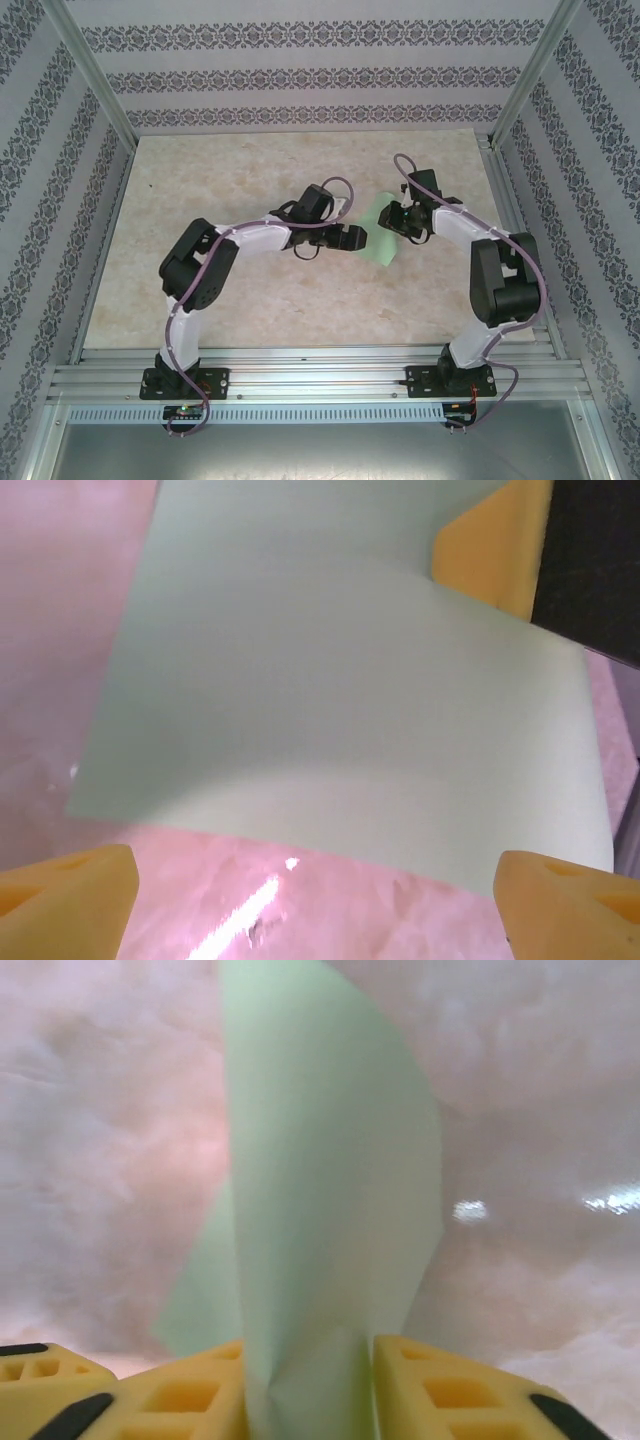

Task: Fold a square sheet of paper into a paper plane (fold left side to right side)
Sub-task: Pick up the square sheet of paper from the center of the table, then place a square sheet of paper at the center of the table.

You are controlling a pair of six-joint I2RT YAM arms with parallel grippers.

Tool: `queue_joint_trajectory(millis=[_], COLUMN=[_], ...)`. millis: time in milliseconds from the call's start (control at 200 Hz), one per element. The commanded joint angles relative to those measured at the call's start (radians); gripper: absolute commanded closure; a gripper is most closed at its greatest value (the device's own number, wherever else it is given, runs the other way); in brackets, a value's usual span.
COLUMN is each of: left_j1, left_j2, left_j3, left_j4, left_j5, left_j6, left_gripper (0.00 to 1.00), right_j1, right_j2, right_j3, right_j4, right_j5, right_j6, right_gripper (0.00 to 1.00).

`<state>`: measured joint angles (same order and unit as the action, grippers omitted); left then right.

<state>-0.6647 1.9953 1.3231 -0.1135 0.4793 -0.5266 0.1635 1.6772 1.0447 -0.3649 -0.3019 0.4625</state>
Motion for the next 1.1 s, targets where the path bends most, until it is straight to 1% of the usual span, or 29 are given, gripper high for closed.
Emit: queue_joint_trajectory(millis=[0,200,365,420,545,694,839,914,964,1019,1094], left_j1=[0.069,0.185,0.257,0.264,0.266,0.264,0.266,0.264,0.264,0.263,0.263], left_j2=[-0.146,-0.307,-0.415,-0.435,-0.452,-0.45,-0.436,-0.429,-0.428,-0.43,-0.429], left_j3=[-0.05,-0.159,-0.198,-0.195,-0.169,-0.148,-0.164,-0.179,-0.19,-0.193,-0.197], left_j4=[-0.006,0.031,0.073,0.085,0.093,0.084,0.154,0.209,0.235,0.233,0.202], left_j5=[0.033,0.158,0.295,0.353,0.433,0.44,0.48,0.516,0.529,0.531,0.521], left_j6=[0.041,0.045,0.043,0.049,0.053,0.05,-0.006,-0.044,-0.057,-0.057,-0.044], left_gripper=[0.07,0.07,0.06,0.06,0.06,0.06,0.08,0.15,0.24,0.39,0.69], right_j1=[-0.01,-0.01,-0.007,-0.003,0.01,0.023,0.046,0.055,0.057,0.059,0.058], right_j2=[-0.077,-0.199,-0.322,-0.361,-0.421,-0.451,-0.453,-0.448,-0.445,-0.44,-0.435], right_j3=[-0.052,-0.119,-0.173,-0.189,-0.217,-0.241,-0.231,-0.226,-0.228,-0.231,-0.235], right_j4=[0.148,0.249,0.362,0.397,0.484,0.593,0.601,0.591,0.586,0.586,0.576], right_j5=[-0.116,-0.244,-0.408,-0.453,-0.545,-0.612,-0.643,-0.64,-0.627,-0.619,-0.599], right_j6=[-0.031,-0.043,-0.015,-0.001,0.06,0.144,0.157,0.154,0.15,0.147,0.141], right_gripper=[0.73,0.73,0.73,0.73,0.73,0.73,0.74,0.73,0.73,0.73,0.73])
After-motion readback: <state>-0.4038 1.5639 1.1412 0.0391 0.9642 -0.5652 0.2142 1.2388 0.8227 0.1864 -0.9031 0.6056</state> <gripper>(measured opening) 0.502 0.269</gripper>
